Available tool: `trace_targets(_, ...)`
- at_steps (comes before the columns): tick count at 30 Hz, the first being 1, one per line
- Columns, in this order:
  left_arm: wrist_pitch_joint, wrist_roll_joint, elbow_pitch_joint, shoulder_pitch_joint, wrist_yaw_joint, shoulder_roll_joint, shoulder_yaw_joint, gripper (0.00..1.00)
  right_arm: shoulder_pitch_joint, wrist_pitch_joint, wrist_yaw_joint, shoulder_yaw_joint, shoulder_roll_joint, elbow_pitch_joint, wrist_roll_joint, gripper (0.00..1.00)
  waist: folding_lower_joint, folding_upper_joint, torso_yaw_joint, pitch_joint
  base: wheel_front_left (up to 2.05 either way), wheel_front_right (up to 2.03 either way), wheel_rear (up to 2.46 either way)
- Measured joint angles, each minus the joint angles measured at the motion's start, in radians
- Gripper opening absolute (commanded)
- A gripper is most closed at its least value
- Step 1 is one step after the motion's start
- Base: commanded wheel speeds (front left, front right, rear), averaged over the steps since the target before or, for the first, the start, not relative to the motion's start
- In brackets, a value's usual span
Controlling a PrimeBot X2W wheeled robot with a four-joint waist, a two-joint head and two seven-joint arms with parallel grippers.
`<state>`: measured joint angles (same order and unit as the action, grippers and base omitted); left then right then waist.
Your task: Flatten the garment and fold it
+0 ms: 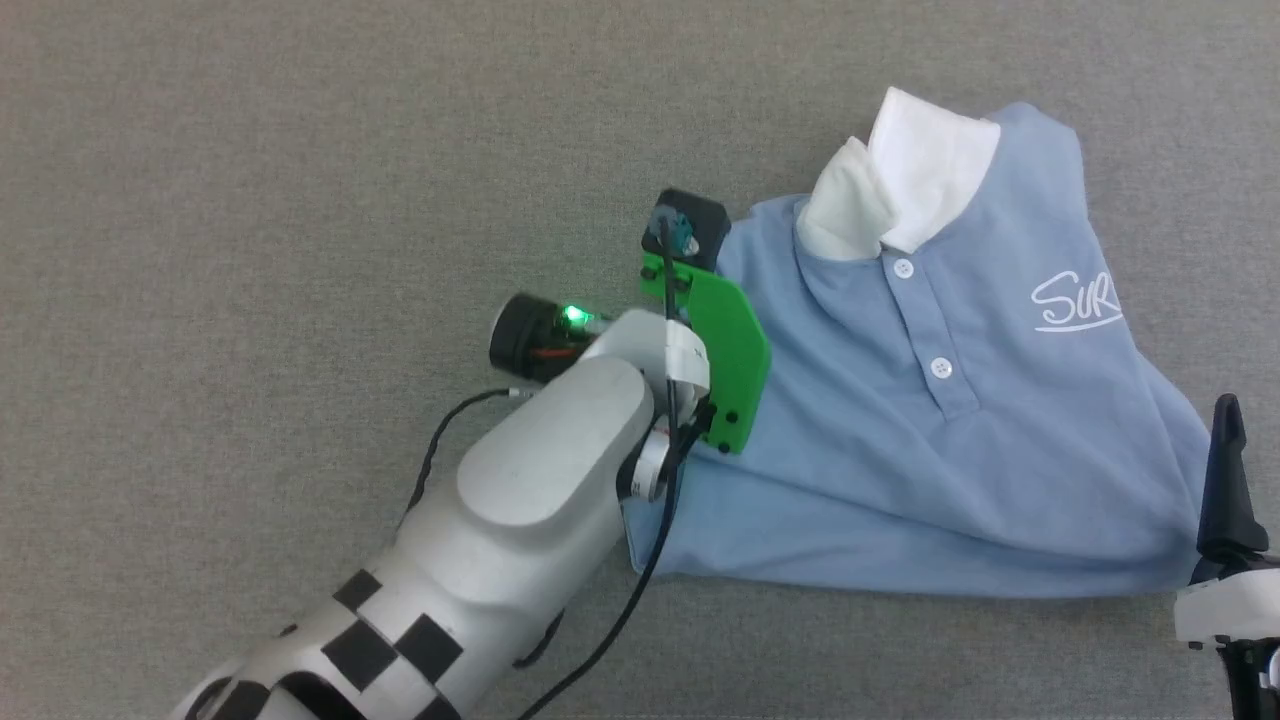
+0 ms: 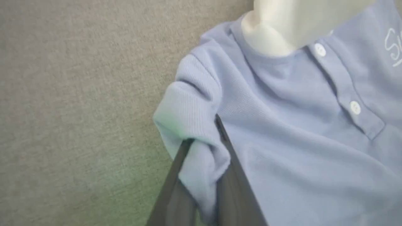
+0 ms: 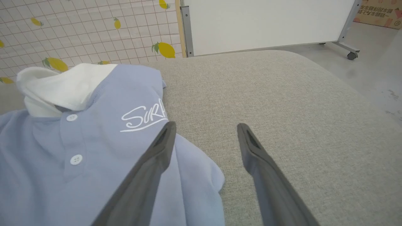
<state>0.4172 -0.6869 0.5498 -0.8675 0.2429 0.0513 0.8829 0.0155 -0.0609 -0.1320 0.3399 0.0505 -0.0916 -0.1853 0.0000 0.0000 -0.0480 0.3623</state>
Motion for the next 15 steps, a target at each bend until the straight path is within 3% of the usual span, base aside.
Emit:
trace_targets(6,-0.207,0.035,-0.077,-0.038,0.028,0.020,-0.056,0.00,0.006,-0.001,0.000,0.009,0.000,-0.004,0.000,1.00,0.0000,0.0000,0.014,-0.040,0.00,0.00,0.00)
trace_targets(8,-0.277,0.059,-0.139,-0.027,0.070,0.059,-0.075,0.00,0.014,0.002,0.000,0.012,0.000,-0.008,0.000,1.00,0.0000,0.0000,0.026,-0.060,0.00,0.00,0.00)
trace_targets(12,-0.358,0.113,-0.255,0.114,0.195,0.189,-0.107,0.00,0.041,0.018,0.000,0.019,0.000,-0.028,0.000,1.00,0.0000,0.0000,0.054,-0.085,0.00,0.00,0.00)
trace_targets(14,-0.359,0.085,-0.283,0.245,0.239,0.234,-0.128,0.96,0.051,0.029,0.000,0.020,0.000,-0.036,0.000,1.00,0.0000,0.0000,0.069,-0.090,0.00,0.00,0.00)
trace_targets(15,-0.357,0.077,-0.282,0.317,0.255,0.256,-0.128,1.00,0.053,0.036,0.000,0.020,0.000,-0.042,0.000,1.00,0.0000,0.0000,0.077,-0.091,0.00,0.00,0.00)
